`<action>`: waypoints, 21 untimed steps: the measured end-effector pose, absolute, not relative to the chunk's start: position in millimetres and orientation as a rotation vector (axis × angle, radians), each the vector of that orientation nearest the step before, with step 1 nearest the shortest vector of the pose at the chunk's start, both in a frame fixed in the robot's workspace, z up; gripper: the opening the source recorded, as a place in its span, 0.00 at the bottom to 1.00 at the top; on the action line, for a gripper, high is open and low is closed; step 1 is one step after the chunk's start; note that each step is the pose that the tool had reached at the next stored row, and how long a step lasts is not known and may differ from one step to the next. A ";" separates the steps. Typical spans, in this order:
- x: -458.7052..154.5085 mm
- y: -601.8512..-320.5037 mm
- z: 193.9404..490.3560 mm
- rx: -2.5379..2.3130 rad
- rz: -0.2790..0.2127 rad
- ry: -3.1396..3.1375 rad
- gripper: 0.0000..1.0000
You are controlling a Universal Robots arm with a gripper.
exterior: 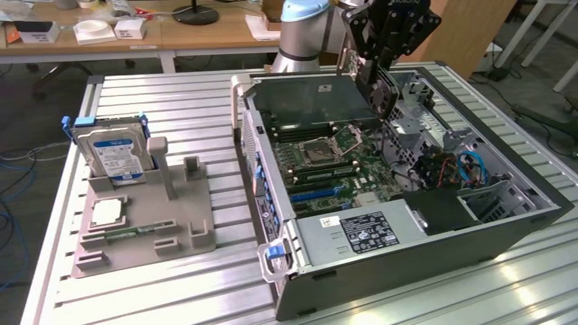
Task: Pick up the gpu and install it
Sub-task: 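Pick up the gpu and move the gpu toward the slot, then insert the gpu into the slot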
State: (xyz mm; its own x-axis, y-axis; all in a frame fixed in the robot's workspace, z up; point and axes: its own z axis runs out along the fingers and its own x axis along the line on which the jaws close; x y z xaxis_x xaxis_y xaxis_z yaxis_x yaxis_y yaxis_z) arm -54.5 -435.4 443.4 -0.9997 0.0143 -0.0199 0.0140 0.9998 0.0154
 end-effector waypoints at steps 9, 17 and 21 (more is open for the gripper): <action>-54.5 -435.4 443.4 0.022 0.024 3.121 0.26; -54.5 -435.4 443.4 -0.001 0.024 3.122 0.26; -54.5 -435.4 443.4 -0.043 0.025 3.121 0.26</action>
